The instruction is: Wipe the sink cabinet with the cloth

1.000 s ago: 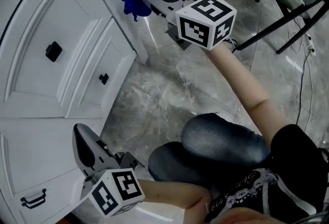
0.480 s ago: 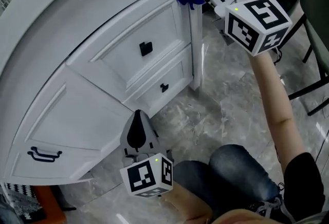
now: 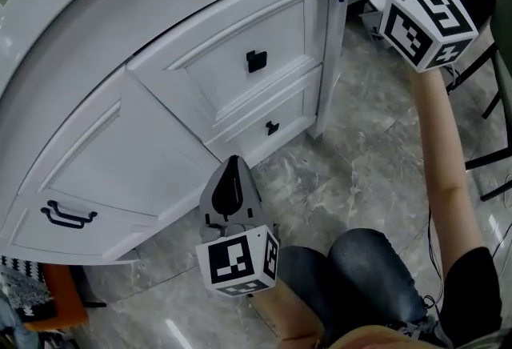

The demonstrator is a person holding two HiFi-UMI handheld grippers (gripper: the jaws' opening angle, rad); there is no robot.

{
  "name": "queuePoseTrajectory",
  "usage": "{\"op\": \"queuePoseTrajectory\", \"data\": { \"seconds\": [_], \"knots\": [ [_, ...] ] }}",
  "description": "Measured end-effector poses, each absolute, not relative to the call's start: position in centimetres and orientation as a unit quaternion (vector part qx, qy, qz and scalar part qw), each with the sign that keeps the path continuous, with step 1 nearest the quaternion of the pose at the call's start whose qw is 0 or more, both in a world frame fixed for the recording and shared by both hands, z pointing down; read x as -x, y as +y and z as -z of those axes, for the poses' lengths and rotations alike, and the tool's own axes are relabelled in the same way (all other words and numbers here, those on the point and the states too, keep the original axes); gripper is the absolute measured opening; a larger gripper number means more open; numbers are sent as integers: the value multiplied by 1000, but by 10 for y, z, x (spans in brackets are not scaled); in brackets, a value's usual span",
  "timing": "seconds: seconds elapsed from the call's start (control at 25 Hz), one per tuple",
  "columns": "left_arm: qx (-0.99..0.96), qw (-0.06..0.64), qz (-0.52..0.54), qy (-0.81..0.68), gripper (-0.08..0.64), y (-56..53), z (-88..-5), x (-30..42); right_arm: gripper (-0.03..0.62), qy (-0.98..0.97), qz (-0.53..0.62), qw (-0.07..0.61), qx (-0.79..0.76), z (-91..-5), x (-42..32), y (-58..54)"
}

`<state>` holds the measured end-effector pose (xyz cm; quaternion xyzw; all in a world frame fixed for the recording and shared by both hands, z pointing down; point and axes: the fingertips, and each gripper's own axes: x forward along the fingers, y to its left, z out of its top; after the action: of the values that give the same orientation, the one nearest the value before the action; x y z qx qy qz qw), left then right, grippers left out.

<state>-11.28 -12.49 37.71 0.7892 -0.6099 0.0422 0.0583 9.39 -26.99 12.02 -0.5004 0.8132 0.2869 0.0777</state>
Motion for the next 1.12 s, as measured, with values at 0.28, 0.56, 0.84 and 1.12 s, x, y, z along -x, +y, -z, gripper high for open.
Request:
{"op": "queuePoseTrajectory", "data": {
  "seconds": [0.28,0.56,0.84,1.12],
  "knots": [
    [-786,63,-41,-613,6,-124,-378,113,75,797,-285,119,519,-128,-99,-270],
    [-787,63,-39,-612,5,-123,-376,114,75,796,-257,116,535,-142,-101,-272],
    [-785,66,-35,-615,6,-121,-375,117,75,802,-248,115,532,-155,-101,-273],
    [-786,65,-32,-615,6,-120,-373,116,75,802,-240,116,534,-161,-103,-273]
  ]
}}
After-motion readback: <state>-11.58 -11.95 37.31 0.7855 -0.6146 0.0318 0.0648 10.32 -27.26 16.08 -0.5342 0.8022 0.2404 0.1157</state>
